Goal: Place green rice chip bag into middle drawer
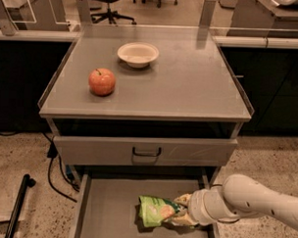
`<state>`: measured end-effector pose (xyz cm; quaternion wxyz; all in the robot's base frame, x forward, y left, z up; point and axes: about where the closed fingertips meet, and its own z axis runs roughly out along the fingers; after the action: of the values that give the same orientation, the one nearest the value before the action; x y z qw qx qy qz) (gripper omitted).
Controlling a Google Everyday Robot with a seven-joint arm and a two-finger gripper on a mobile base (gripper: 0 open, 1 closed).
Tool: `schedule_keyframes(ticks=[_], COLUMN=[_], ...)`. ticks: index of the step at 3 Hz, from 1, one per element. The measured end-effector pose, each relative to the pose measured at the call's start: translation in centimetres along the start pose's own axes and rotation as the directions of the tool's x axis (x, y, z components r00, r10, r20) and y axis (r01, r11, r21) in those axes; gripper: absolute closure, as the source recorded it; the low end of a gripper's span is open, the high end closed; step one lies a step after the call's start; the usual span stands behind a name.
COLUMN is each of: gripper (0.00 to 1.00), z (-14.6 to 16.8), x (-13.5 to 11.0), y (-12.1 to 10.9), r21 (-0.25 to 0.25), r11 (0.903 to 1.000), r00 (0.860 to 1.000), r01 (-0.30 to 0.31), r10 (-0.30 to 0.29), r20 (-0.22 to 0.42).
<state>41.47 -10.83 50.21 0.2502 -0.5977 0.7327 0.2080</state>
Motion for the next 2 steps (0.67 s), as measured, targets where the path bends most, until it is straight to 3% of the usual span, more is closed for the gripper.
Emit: schedule_keyframes(ticks=[1, 2], gripper=[1.0, 1.0], z=[1.9, 4.9], x=[2.0, 4.2], y=[-1.5, -3.6], r21=[0.042, 0.052], r11=[0.9991, 0.9985], r00=[0.999, 0.992], r01=[-0.008, -0.019], r10=[0.006, 0.012], r20=[0.044, 0.128])
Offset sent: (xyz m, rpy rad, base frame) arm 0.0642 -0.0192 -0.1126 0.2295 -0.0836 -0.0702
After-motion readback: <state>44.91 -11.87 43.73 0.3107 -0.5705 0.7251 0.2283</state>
